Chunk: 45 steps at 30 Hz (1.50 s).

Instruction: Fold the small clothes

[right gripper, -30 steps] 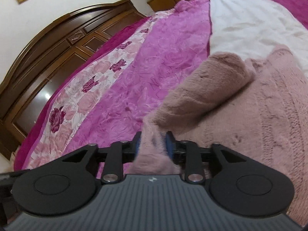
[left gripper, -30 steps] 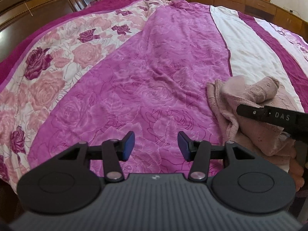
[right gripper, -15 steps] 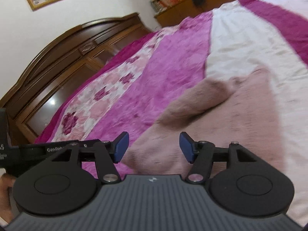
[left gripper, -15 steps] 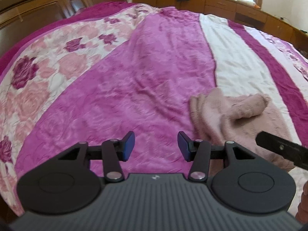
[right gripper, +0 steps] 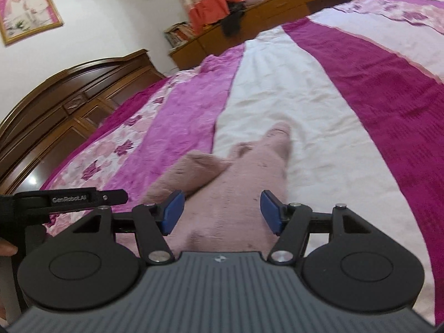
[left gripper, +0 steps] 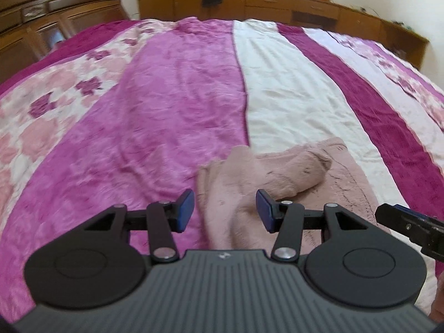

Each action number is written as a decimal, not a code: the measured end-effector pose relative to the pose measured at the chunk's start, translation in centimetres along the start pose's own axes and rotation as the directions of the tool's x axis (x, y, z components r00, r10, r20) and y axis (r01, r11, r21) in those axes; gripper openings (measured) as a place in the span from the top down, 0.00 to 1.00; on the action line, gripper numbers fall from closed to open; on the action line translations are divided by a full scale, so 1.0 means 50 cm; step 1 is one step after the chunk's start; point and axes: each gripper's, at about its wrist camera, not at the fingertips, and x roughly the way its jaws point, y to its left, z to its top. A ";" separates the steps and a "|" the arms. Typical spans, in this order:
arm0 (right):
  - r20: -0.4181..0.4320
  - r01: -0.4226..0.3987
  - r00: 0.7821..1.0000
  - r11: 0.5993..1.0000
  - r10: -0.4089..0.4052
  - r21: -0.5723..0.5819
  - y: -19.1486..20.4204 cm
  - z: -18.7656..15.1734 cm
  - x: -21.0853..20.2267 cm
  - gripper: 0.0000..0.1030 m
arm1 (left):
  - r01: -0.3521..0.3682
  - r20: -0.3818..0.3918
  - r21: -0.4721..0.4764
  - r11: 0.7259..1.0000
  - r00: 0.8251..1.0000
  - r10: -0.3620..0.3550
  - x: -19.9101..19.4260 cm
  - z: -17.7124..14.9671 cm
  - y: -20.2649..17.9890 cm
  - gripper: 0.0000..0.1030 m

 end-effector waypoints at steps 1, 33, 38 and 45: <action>-0.002 0.007 1.000 1.000 -0.007 0.008 -0.009 -0.001 0.000 0.34 | 0.003 -0.006 0.018 1.000 1.000 -0.002 0.011 0.001 -0.010 0.51; -0.091 -0.025 0.996 1.000 0.024 -0.007 -0.022 -0.042 0.060 0.28 | 0.107 0.006 -0.116 0.987 0.994 -0.107 0.118 0.011 0.043 0.86; -0.083 -0.005 0.997 0.995 -0.003 -0.102 0.005 -0.055 0.064 0.28 | 0.095 -0.067 -0.199 0.975 0.992 -0.110 0.160 -0.014 0.083 0.77; -0.093 -0.003 0.996 0.995 -0.006 -0.096 0.001 -0.054 0.064 0.28 | 0.083 -0.059 -0.212 0.974 0.993 -0.098 0.132 -0.029 0.088 0.69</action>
